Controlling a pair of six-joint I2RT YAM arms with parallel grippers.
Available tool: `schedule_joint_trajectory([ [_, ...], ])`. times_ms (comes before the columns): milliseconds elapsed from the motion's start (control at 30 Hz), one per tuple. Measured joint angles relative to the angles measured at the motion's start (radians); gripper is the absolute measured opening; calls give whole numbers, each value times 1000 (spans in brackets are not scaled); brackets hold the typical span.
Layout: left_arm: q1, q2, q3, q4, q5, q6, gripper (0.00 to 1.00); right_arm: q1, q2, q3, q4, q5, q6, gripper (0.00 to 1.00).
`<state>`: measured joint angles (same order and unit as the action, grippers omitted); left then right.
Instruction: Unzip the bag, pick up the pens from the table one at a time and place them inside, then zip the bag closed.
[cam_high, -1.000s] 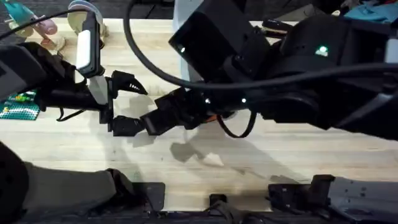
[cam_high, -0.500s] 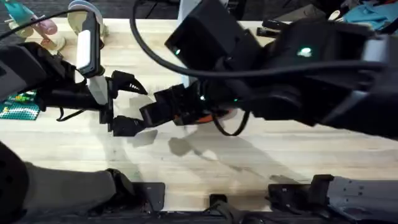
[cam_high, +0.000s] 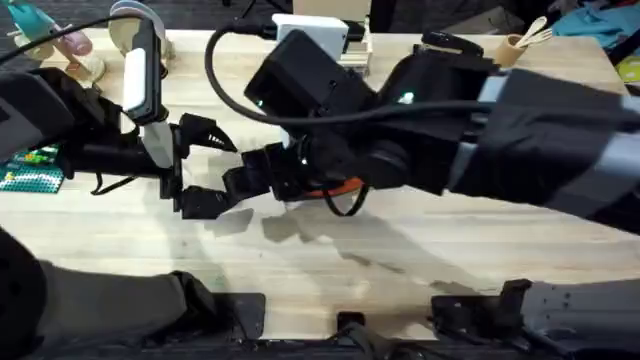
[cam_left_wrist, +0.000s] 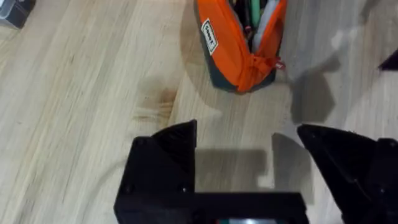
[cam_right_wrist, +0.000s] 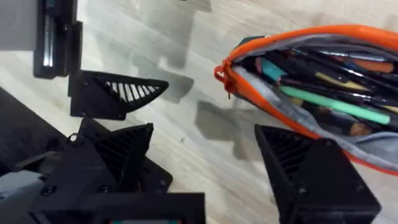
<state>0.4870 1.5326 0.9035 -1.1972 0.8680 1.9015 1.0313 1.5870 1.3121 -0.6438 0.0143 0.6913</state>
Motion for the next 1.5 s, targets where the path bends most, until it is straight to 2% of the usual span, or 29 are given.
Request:
schedule_joint_trajectory([
  [500,0,0,0,0,0,0,993,0,107,0,95,2,12,987],
  [733,0,0,0,0,0,0,992,0,148,0,118,85,16,786],
  [900,0,0,0,0,0,0,993,0,155,0,125,131,28,693],
  [1333,0,0,0,0,0,0,993,1,191,0,129,151,50,449],
  [1433,0,0,0,0,0,0,993,2,191,0,129,151,57,333],
  [1500,0,0,0,0,0,0,993,2,191,0,129,151,58,301],
])
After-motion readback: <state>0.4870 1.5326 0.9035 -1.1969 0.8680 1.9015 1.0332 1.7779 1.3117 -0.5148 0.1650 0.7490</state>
